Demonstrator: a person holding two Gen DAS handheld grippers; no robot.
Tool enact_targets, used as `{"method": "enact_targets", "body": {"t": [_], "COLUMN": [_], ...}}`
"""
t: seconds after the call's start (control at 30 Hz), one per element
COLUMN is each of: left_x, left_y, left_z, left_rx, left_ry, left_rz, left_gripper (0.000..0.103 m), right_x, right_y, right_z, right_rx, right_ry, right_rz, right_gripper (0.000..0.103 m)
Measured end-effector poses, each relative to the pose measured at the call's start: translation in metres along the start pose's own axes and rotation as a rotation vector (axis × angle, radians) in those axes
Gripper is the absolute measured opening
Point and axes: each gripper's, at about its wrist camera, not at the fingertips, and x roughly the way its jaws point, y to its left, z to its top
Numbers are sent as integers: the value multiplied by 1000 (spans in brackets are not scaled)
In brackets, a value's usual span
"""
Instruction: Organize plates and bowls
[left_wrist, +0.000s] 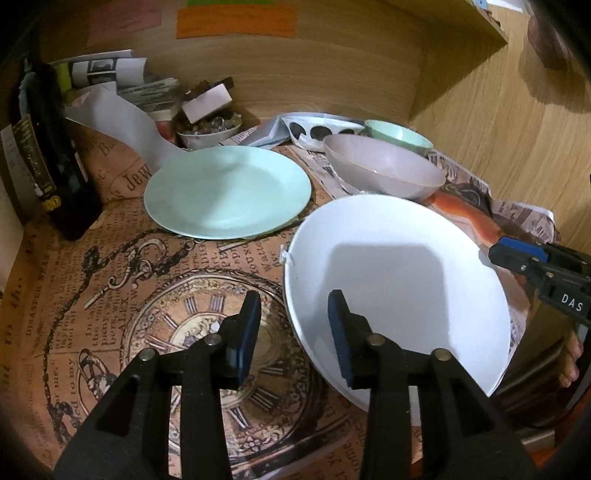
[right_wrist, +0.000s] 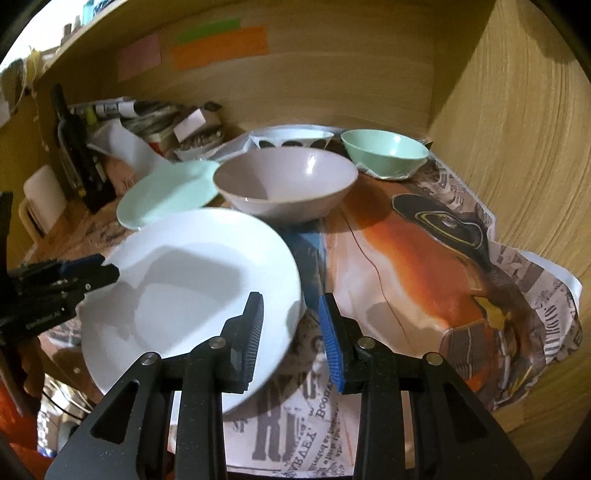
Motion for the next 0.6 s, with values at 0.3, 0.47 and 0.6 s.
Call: {"method": "enact_targets", "body": {"t": [0.3,0.47,0.6], "left_x": [-51,-90,-108], "left_y": [17,37,53], "left_z": [20,36,50], "left_rx": [-18,-45,-48], "left_ry": [-148,-279,-351], "left_rz": [37,64,109], "left_gripper": [45,60,68], "right_x": [-17,-30,-34], "right_y": [5,9,16], "right_z": [29,57,81], "right_rx": [3,1,-8], "right_ry": [-87,-150,-189], "right_rz": [84,143,192], "right_gripper": [34,44,49]}}
